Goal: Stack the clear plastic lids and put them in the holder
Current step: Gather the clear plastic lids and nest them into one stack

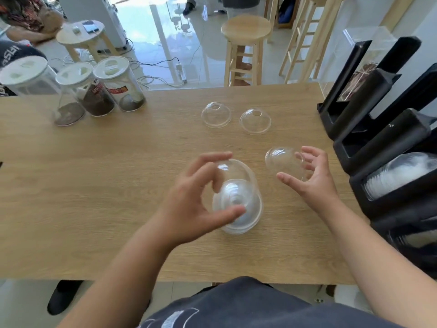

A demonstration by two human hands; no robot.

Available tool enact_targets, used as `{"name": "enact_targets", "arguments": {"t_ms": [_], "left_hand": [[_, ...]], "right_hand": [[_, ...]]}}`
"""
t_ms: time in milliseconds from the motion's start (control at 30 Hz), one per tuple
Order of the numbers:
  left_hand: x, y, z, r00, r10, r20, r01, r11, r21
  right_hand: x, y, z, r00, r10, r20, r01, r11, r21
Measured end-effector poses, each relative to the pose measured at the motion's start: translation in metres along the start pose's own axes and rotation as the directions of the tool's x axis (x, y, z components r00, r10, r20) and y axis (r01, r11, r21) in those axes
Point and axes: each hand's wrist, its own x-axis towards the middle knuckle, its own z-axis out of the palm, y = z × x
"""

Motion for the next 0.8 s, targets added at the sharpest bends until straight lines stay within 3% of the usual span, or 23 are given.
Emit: {"name": "enact_targets", "arguments": {"t_ms": [100, 533, 633, 800], "left_hand": [[-0.004, -0.001, 0.023, 0.995, -0.054, 0.083, 0.060, 0.995, -0.077], [-0.013, -0.031, 0.054, 0.979, -0.179, 0.101, 0.188, 0.978, -0.090], [-0.017, -0.030, 0.047, 0.984, -0.164, 0.071, 0.174, 0.972, -0.157], [-0.030, -0.045, 0.018, 0.965, -0.256, -0.061, 0.226, 0.926, -0.303]], "right_hand": [[-0.012, -0.010, 0.003, 0.999, -0.030, 0.015, 0.030, 0.999, 0.016], [-0.034, -0.053, 0.008, 0.965, -0.245, 0.092, 0.242, 0.969, 0.045], [-0.043, -0.062, 0.010, 0.945, -0.291, 0.146, 0.291, 0.956, 0.025], [-0.057, -0.068, 0.024, 0.872, -0.371, 0.319, 0.418, 0.904, -0.089]]}}
